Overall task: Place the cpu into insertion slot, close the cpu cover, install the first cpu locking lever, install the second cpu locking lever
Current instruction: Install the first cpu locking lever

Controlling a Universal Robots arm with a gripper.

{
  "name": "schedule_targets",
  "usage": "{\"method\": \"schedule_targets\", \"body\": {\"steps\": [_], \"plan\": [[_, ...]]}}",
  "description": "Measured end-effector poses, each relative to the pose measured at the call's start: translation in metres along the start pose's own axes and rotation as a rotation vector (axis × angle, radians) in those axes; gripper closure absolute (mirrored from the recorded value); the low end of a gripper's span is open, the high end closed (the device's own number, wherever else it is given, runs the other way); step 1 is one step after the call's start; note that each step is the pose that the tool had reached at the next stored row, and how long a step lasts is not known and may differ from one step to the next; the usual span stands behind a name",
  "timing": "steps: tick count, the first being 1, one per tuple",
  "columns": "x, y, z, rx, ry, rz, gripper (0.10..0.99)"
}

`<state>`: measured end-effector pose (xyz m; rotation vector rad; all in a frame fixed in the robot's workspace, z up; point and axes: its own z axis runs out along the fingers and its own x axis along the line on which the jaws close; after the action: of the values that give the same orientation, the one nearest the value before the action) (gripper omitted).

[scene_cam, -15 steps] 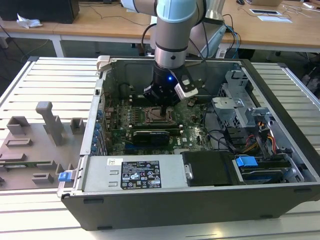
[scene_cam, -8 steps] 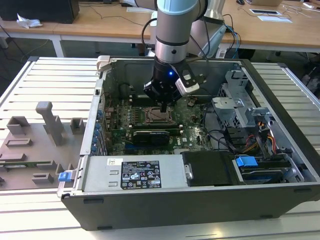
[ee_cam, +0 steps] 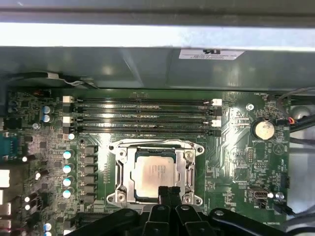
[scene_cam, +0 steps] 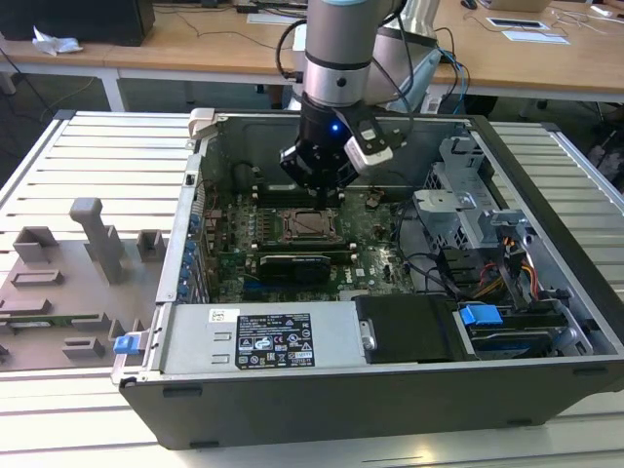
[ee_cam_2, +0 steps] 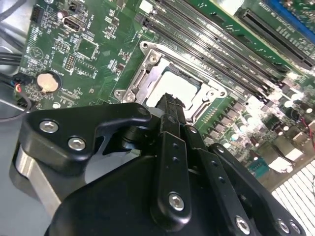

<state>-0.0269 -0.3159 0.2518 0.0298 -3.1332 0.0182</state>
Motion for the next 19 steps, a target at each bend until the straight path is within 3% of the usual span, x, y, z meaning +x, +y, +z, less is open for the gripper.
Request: {"method": "schedule_targets", "body": {"steps": [10, 19], "plan": [[0.0002, -0.0004, -0.0365, 0.014, 0.0003, 0.0, 0.98], [0.0003, -0.0004, -0.0379, 0.014, 0.0002, 0.0, 0.98]]}}
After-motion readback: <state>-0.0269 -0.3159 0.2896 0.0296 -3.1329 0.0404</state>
